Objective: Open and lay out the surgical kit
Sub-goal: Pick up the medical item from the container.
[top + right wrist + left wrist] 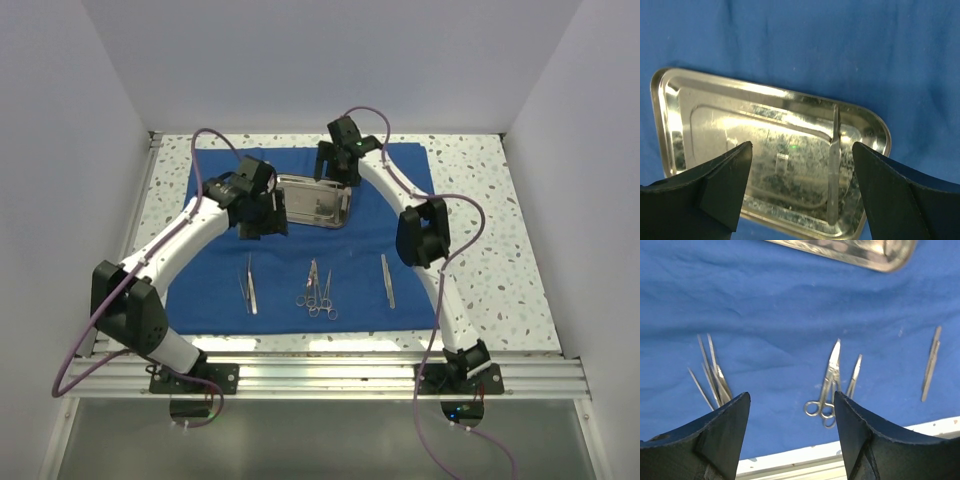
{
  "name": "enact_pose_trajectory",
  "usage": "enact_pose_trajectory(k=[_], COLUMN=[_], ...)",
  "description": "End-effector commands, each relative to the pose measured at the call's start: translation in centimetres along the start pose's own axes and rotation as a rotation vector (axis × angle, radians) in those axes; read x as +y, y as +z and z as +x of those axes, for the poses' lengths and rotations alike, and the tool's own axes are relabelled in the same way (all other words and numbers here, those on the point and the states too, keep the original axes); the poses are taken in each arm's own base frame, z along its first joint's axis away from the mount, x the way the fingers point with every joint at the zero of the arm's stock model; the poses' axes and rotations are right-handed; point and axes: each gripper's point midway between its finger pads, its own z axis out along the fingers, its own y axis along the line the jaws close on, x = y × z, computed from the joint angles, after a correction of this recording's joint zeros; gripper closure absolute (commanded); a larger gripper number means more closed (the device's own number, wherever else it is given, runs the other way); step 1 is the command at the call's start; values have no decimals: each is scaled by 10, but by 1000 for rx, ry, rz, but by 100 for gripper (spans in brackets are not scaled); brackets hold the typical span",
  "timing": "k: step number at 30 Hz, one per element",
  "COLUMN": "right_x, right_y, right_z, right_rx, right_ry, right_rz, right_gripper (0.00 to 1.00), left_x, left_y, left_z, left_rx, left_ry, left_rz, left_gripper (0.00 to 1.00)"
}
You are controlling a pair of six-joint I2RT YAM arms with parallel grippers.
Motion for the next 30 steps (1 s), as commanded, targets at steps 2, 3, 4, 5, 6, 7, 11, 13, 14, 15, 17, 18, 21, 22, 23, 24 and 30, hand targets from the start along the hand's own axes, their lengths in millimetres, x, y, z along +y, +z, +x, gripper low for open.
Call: enact_pose_trajectory(k=[2, 3, 4, 5, 6, 7, 11, 13, 14, 15, 17, 18, 21, 22, 23, 24, 30], right_x=[-1, -5, -6, -11, -11, -13, -21, -21, -21, -22, -21, -23, -25, -26, -25, -25, -38], right_y=[3, 7, 6, 14, 14, 16, 26, 29, 29, 31, 31, 32, 32, 33, 32, 33, 37], right_z=[-24, -23, -26, -20, -22, -19, -6, -2, 4, 8, 18, 22, 35, 42, 45, 47, 71], right_rx=[-94, -97, -106, -91, -97, -91, -57, -52, -38, -35, -13, -3, 32, 49, 59, 66, 143], right_ry=[12, 5, 5, -2, -15, -16, -24, -38, -54, -70, -92, -99, -122, -131, -141, -146, -182], right_rz=[39, 58, 64, 83, 89, 95, 124, 140, 151, 166, 182, 195, 220, 230, 233, 234, 282], right_gripper=[19, 20, 21, 21, 22, 24, 36, 41, 44, 44, 48, 50, 56, 58, 59, 60, 75], left_x=[16, 19, 22, 30, 31, 35, 56, 61, 66, 67, 74, 75, 82, 84, 87, 89, 100], left_y=[5, 7, 9, 10, 11, 14, 23, 28, 31, 32, 36, 37, 40, 42, 41, 42, 45], left_z=[-30, -32, -32, -37, -38, -38, -43, -42, -44, -45, -44, -45, -45, -43, -44, -42, -35], left_rx=[-55, -52, -50, -54, -49, -45, -29, -18, -17, -17, -11, -15, -14, -9, -15, -10, -4], left_ry=[20, 16, 14, 7, 3, -1, -27, -35, -43, -46, -56, -61, -77, -82, -88, -92, -114], left_rz=[-1, -3, -2, -14, 0, -4, -12, -8, -12, -9, -15, -10, -11, -14, -15, -18, -26], left_gripper=[29, 29, 29, 29, 29, 30, 30, 31, 31, 32, 32, 32, 33, 33, 33, 33, 34])
